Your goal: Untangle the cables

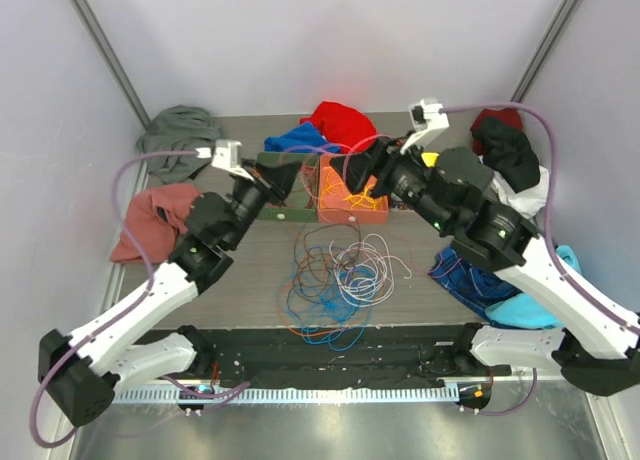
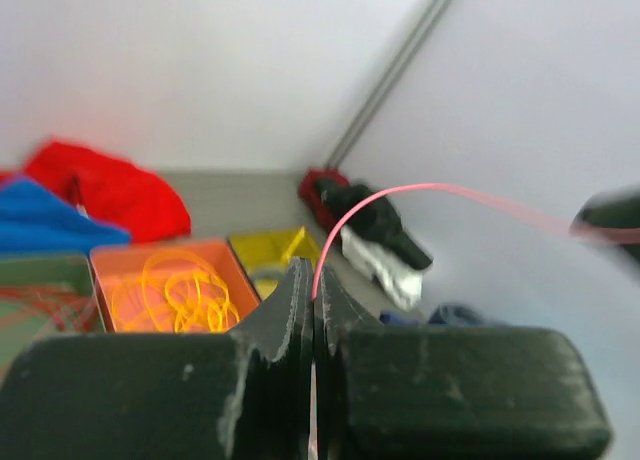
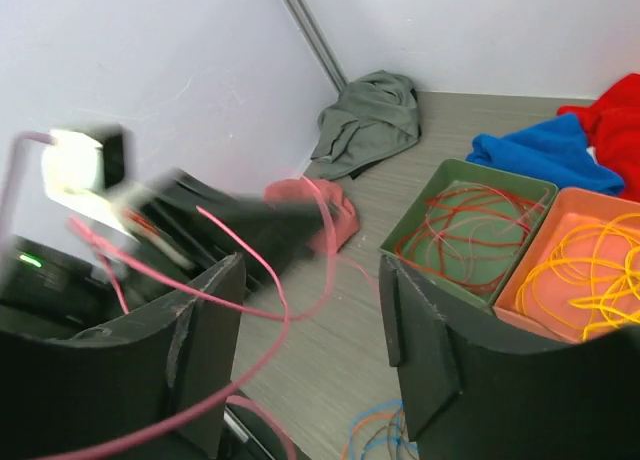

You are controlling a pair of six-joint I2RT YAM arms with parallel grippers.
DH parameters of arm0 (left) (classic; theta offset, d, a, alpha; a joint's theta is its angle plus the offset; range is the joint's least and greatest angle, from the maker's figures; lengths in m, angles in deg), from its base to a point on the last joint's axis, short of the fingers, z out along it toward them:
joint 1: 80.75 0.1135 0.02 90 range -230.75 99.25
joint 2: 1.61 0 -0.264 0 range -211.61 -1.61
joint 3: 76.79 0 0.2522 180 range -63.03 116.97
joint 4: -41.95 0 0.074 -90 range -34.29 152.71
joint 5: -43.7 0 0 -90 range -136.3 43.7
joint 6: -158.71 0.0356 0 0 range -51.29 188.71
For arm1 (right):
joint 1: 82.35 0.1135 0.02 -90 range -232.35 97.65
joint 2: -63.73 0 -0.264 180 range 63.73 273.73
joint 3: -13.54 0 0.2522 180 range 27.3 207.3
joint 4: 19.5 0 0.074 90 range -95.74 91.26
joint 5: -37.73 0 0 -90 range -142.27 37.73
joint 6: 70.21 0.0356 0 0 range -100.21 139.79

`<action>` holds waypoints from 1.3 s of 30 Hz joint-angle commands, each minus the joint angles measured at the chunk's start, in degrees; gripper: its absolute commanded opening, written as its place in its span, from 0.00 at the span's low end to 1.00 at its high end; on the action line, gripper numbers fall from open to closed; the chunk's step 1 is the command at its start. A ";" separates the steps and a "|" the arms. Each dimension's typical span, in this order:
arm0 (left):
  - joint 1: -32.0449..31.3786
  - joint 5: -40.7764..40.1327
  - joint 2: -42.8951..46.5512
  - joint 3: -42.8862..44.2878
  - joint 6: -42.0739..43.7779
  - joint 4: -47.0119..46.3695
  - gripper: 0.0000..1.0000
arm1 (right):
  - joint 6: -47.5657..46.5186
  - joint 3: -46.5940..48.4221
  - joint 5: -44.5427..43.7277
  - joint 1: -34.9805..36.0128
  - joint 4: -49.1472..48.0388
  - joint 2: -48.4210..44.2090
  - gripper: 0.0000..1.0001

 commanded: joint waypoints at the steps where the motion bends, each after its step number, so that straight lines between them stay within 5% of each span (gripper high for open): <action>1: -0.02 -7.41 6.57 13.61 8.90 16.75 0.00 | -0.79 -4.49 -3.79 -0.13 0.50 -7.60 0.66; 8: -0.02 -9.71 3.86 36.91 13.74 31.54 0.00 | 0.17 -15.39 -9.15 -0.22 2.88 -16.57 0.71; 19: -0.02 -9.80 -9.14 61.43 17.00 35.85 0.00 | 1.14 -24.62 -14.77 -0.22 8.59 -19.92 0.70; 31: 0.33 -12.35 -20.13 75.95 21.92 39.28 0.00 | 5.18 -31.83 -24.00 -0.13 20.80 -17.29 0.66; 39: 0.33 -12.08 -23.57 81.05 22.54 38.76 0.00 | 8.70 -39.04 -18.30 -0.13 21.95 -14.74 0.68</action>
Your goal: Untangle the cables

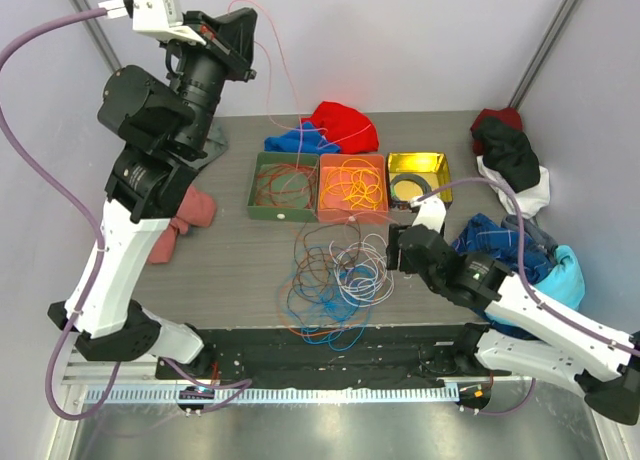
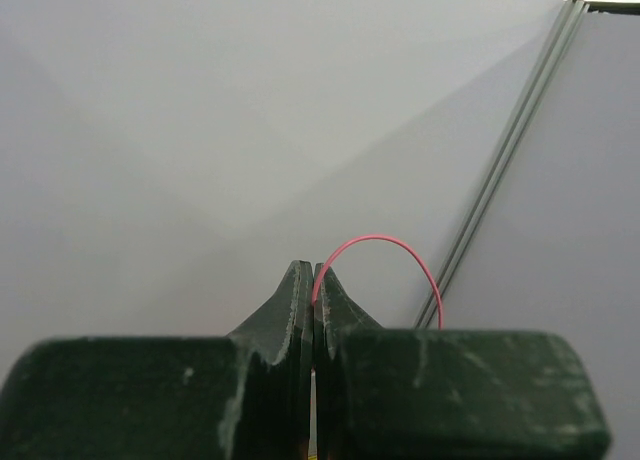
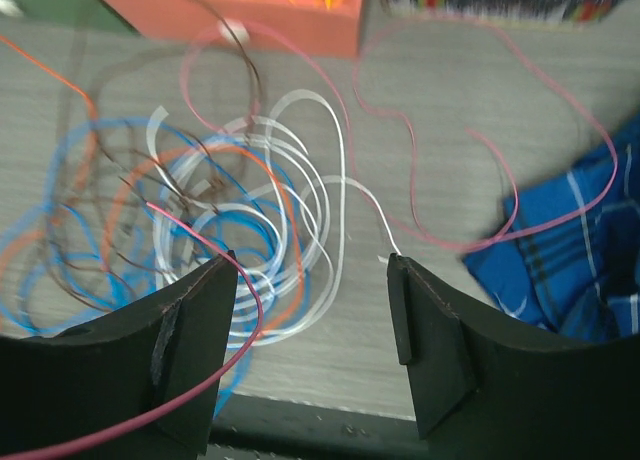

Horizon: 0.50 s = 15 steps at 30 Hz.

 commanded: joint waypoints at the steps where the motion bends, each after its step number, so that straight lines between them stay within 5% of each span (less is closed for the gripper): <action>1: 0.31 -0.67 -1.18 3.90 1.75 -1.02 0.00 | 3.21 -2.32 2.27 -0.20 1.19 2.64 0.69; 15: 0.31 -0.14 -2.33 6.45 1.49 -2.34 0.00 | 2.51 -5.05 8.25 -0.11 -3.29 0.80 0.71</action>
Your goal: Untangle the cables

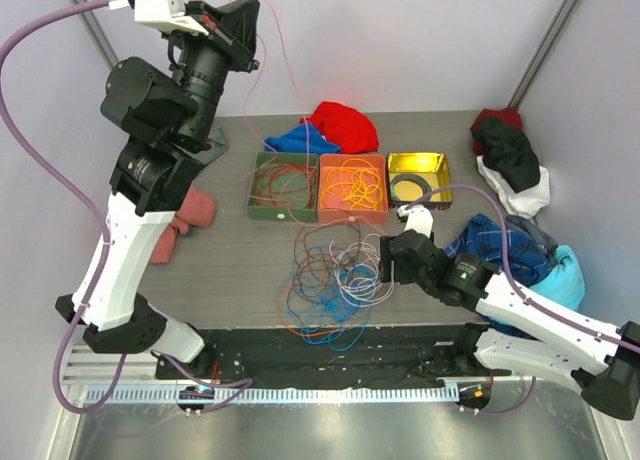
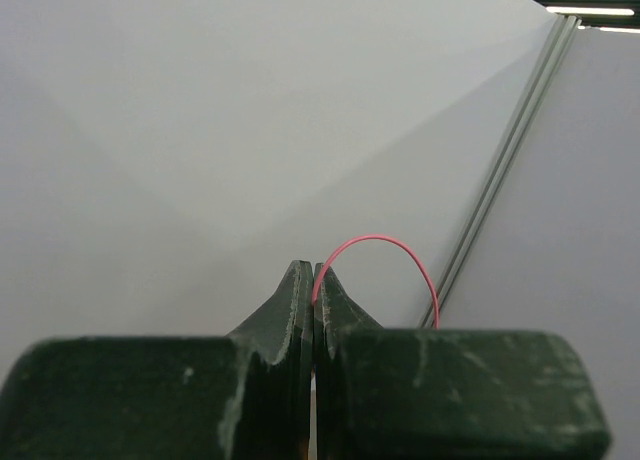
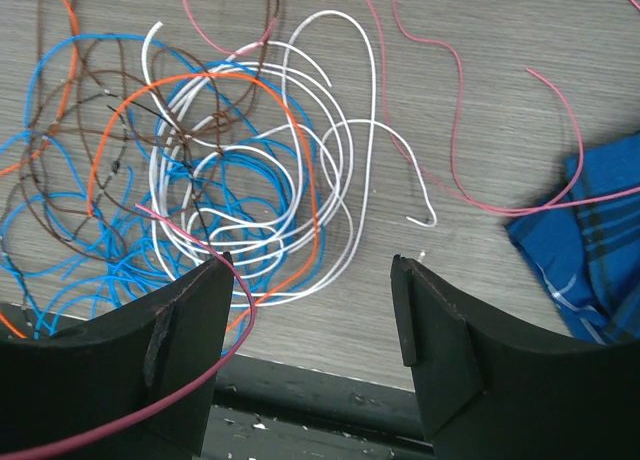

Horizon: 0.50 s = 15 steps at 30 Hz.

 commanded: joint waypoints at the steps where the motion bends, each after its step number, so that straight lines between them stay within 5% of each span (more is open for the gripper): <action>1: 0.31 -0.52 1.03 1.82 1.66 -2.28 0.00 | 1.31 -0.60 0.01 -0.20 -3.16 -1.72 0.72; 6: 0.31 -0.87 1.56 5.24 2.98 -3.16 0.00 | 4.37 -0.07 0.62 -0.11 0.00 9.77 0.72; 15: 0.31 -1.05 4.20 4.90 4.13 -3.60 0.00 | 9.84 -6.40 7.66 -0.11 -11.95 9.89 0.70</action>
